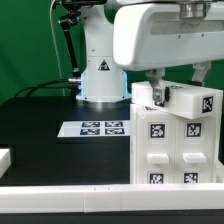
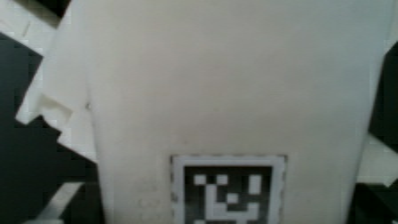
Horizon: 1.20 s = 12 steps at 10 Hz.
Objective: Assemble cabinet
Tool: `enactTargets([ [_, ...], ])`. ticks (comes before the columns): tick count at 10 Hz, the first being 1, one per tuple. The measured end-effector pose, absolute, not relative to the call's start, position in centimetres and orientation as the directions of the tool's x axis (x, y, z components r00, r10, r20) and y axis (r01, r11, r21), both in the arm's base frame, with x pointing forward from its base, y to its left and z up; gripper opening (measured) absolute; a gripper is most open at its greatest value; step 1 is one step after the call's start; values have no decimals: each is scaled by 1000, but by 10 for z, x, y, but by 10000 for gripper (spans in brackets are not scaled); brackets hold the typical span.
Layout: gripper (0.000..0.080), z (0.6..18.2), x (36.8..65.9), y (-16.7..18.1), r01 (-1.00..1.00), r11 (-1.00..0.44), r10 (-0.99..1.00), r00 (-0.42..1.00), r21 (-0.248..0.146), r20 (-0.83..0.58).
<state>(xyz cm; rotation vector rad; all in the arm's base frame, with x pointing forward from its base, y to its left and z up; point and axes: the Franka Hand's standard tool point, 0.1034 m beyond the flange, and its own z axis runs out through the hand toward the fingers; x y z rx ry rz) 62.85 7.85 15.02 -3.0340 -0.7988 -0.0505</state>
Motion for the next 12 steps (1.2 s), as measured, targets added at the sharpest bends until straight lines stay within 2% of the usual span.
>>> enactTargets([
  [3,561,150,629,79,251,-968,251,967,-2,40],
  [6,563,150,630,80,-17,-1000,-18,997,-14,73],
  [10,563,150,630,79,-370,-928,-372,926,-40,64],
  [12,563,151,630,78,-534,-844,-537,842,-49,56],
])
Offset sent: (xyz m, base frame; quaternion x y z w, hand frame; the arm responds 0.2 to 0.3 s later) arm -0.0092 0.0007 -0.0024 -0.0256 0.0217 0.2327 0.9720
